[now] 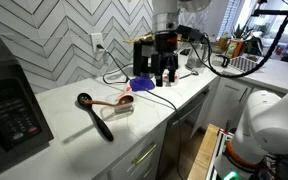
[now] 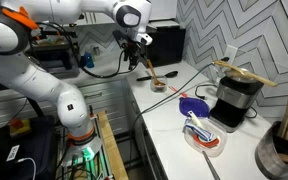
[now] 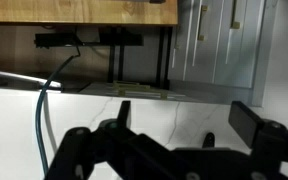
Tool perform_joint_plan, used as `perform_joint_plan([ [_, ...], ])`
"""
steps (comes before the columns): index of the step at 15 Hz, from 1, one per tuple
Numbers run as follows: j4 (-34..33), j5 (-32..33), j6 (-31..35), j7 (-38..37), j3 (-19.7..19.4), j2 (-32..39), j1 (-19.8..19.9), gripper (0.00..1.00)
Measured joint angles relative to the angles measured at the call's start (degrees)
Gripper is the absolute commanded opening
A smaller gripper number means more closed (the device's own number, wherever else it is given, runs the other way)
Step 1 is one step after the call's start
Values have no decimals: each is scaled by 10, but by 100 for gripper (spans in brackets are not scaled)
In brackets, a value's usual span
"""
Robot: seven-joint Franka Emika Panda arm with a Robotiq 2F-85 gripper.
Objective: Pick up the blue and white packet from the clear lunch box and put it on the silver bowl on the coffee machine
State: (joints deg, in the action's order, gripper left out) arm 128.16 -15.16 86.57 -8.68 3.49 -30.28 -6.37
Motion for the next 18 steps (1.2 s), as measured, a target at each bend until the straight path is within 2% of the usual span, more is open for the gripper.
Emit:
perform_joint_plan([
  [7, 0, 0, 0, 0, 1, 0, 1, 100],
  [9, -1, 1, 24, -14, 4, 1, 12, 100],
  [13, -12, 16, 111, -52, -6, 25, 67, 100],
  [18, -35, 83, 190, -94, -43, 73, 143, 100],
])
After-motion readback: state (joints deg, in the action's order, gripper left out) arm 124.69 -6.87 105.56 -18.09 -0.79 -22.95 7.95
